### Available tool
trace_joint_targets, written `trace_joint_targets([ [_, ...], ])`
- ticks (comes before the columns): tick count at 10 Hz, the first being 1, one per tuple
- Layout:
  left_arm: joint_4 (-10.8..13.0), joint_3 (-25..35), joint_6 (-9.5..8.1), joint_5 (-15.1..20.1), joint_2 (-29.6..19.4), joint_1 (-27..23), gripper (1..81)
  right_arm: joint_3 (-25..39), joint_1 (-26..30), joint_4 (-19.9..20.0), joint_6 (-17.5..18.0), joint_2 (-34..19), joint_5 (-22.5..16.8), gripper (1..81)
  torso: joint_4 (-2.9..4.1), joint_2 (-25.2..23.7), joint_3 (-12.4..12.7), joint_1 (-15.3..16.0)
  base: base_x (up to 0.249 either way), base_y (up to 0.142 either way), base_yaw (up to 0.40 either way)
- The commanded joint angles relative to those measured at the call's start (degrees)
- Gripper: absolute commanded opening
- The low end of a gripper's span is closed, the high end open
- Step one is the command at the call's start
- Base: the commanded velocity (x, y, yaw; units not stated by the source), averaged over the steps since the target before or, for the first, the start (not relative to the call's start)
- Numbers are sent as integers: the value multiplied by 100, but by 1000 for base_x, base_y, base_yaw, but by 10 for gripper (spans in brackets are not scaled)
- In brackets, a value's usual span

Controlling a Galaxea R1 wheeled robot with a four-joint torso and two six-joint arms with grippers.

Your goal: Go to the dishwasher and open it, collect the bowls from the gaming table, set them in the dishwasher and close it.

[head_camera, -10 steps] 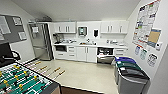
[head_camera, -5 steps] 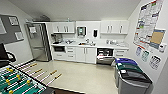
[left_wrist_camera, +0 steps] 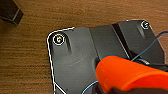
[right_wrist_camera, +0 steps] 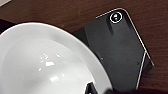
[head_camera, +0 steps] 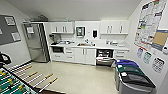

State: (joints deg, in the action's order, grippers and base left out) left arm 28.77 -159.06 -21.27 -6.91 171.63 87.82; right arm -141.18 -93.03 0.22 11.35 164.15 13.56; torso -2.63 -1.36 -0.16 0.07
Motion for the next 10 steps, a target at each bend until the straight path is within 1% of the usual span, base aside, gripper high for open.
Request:
trace_joint_targets([
  [1, 15, -20, 0, 225, -41, -278, 10, 39, 209, -92, -19, -46, -213, 10, 0, 0, 0, 0, 176, -71, 0],
  [6, -3, -20, 0, 217, -50, -278, 10, 39, 192, -83, -10, -37, -213, 10, 0, 0, 0, 0, 175, -66, 0],
  [10, -3, -20, 0, 199, -32, -270, 10, 39, 183, -83, -10, -46, -213, 10, 0, 0, 0, 0, 175, 0, 0],
])
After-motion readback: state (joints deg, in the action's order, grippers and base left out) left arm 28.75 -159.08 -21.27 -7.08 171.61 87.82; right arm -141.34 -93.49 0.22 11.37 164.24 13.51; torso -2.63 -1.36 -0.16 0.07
